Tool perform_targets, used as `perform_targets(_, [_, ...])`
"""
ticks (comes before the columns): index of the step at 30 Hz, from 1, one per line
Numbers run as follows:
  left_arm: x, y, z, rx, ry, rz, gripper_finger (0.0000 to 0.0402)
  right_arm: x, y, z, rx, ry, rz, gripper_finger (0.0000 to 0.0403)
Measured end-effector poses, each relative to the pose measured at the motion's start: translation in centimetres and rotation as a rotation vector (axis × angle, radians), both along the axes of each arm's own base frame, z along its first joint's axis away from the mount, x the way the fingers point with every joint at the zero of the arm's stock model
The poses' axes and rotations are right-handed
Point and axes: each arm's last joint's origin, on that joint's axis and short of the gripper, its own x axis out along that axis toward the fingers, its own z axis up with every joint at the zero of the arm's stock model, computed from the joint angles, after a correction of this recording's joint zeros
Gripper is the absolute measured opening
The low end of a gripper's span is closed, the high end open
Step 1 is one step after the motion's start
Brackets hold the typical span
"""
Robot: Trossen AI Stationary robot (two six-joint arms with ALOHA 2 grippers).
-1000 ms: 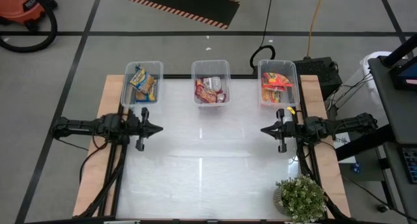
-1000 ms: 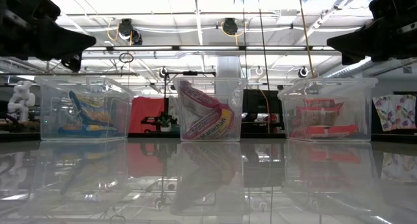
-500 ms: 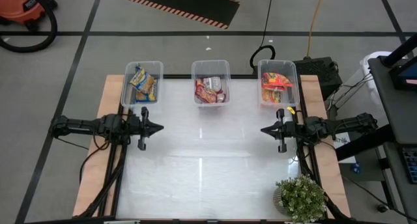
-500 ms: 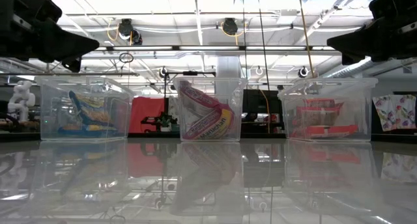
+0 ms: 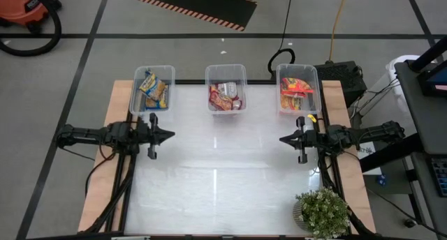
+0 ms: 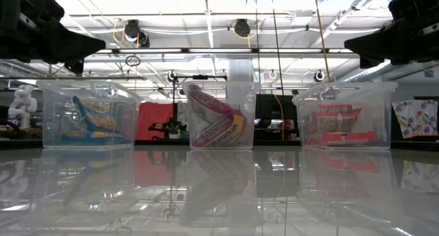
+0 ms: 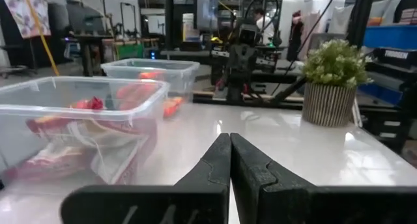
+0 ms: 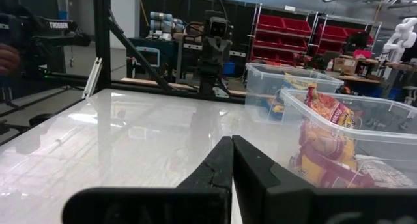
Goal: Sort Maruchan noodles
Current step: Return to Home Position
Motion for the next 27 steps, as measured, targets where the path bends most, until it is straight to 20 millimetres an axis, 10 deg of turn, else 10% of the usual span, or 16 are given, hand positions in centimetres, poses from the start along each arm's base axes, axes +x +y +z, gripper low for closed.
perform_targets(27, [0.08,-0.01,0.07,-0.008,-0.008,-0.001,0.0006,0.0,0.0,0.0,0.0,0.0,0.0,0.0])
